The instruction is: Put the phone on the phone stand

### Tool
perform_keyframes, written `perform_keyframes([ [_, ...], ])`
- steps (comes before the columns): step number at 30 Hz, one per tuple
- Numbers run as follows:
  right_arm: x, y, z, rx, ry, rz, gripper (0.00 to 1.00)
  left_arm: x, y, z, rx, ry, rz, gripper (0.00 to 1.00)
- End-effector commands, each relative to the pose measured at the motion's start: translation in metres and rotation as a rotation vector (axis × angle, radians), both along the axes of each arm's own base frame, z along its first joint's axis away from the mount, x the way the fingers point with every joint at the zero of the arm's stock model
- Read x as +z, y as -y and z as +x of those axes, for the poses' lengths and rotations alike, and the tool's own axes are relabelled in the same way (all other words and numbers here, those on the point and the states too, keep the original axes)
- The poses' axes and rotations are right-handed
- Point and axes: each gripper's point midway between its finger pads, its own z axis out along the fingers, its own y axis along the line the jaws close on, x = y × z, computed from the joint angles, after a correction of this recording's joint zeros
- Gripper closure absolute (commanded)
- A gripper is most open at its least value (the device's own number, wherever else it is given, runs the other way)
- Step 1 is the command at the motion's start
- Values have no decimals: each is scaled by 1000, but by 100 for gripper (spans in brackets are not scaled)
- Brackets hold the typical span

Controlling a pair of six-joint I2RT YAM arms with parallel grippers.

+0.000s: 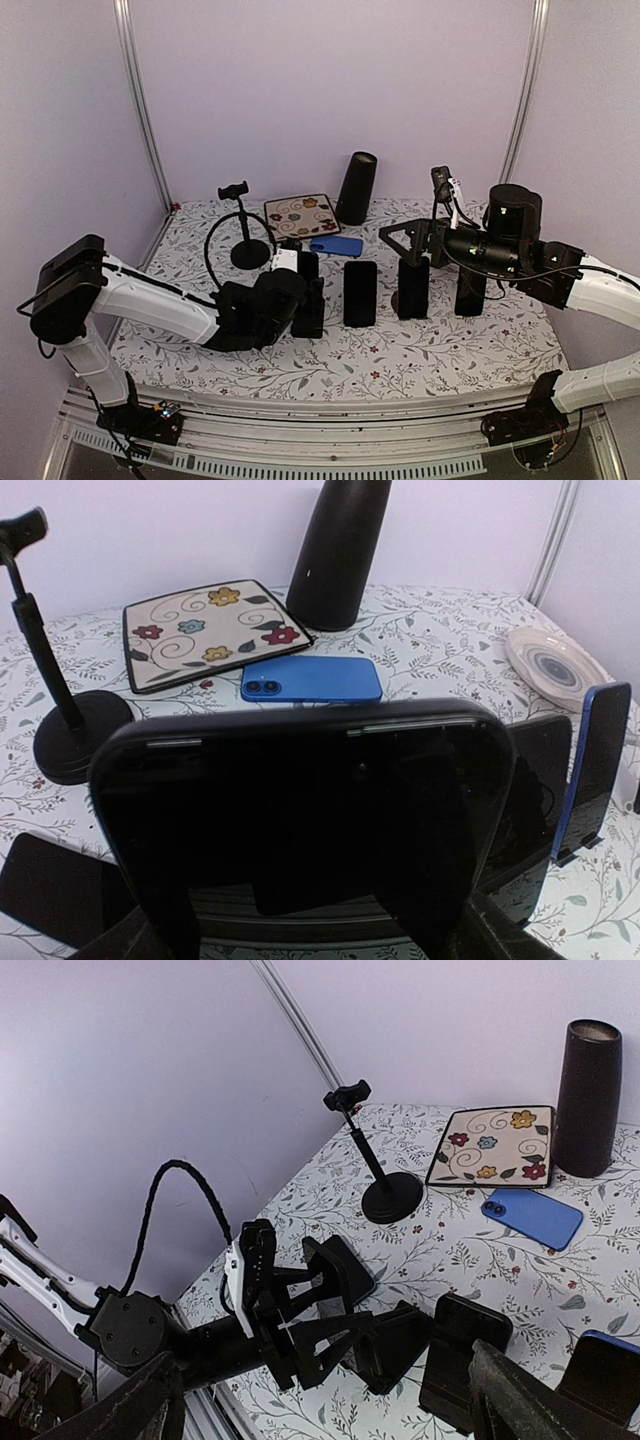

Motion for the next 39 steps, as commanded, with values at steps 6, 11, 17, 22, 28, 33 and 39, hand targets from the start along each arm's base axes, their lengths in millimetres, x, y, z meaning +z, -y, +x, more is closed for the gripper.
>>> perform_keyframes([
  [6, -6, -1, -1, 8, -7, -9, 1, -5, 5, 2, 18, 25, -25, 72],
  [11, -7, 0, -1, 5, -9, -11, 1, -12, 4, 2, 31, 22, -18, 71],
  [17, -8, 0, -1, 6, -12, -16, 1, -20, 4, 1, 49, 18, -17, 69],
  [22, -7, 2, -2, 3, -11, -15, 1, -25, 5, -1, 53, 21, -10, 67],
  [28, -7, 2, -3, 5, -11, -17, 1, -33, 3, -3, 59, 14, -3, 62],
  [33, -6, 1, -3, 8, -11, -16, 1, -37, 3, -4, 61, 10, 2, 54],
  [39, -6, 2, -4, 5, -12, -16, 1, -39, 4, -4, 59, 7, 4, 44],
])
